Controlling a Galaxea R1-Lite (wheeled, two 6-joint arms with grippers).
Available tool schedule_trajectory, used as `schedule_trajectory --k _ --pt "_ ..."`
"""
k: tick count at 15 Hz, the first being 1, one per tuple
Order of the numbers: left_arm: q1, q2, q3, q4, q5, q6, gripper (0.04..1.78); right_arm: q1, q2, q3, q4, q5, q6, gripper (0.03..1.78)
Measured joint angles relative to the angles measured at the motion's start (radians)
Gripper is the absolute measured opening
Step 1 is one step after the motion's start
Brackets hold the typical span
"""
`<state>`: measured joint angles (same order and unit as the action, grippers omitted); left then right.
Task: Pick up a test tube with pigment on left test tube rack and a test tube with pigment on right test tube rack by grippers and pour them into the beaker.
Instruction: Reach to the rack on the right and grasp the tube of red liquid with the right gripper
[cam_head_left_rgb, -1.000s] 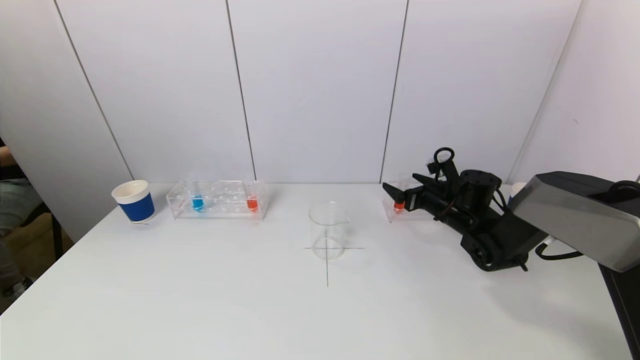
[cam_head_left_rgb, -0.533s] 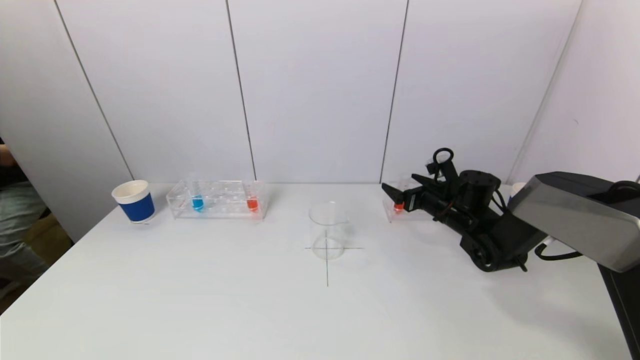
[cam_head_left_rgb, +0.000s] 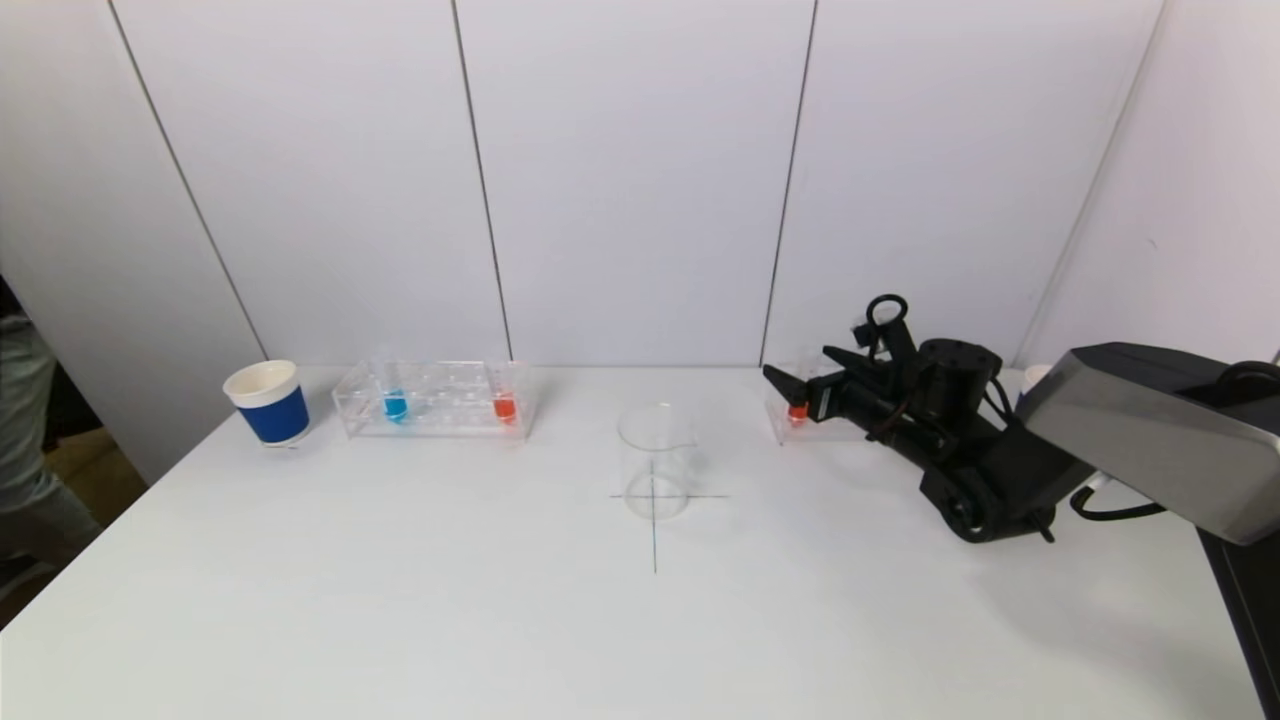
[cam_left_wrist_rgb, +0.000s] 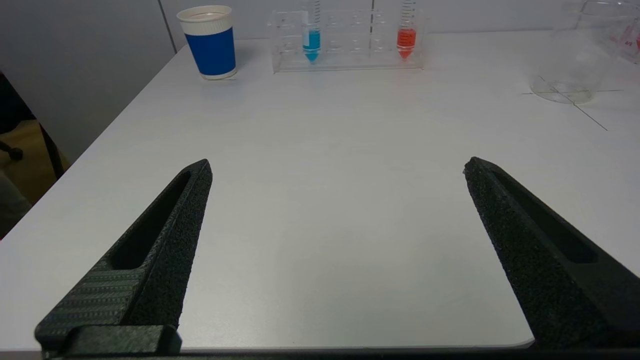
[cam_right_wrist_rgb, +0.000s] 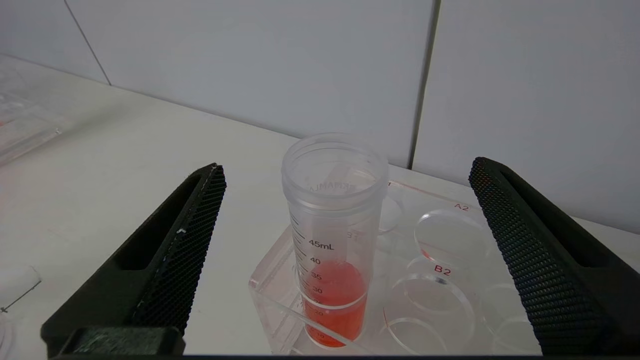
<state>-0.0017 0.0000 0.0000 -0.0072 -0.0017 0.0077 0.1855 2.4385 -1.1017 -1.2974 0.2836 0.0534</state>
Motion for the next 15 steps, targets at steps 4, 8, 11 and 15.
schedule_trajectory --k 4,8,11,15 --pt "0.0 0.0 0.0 0.0 0.0 0.0 1.76 0.0 -0.001 0.0 -0.001 -0.004 0.0 1.77" --pt "0.0 0.0 0.0 0.0 0.0 0.0 1.76 0.0 0.004 -0.001 -0.028 -0.007 0.0 1.77" --pt "0.0 0.0 0.0 0.0 0.0 0.0 1.76 0.0 0.006 -0.001 -0.021 -0.009 0.0 1.6" --pt "0.0 0.0 0.0 0.0 0.0 0.0 1.76 -0.002 0.006 -0.001 -0.023 -0.013 0.0 1.01"
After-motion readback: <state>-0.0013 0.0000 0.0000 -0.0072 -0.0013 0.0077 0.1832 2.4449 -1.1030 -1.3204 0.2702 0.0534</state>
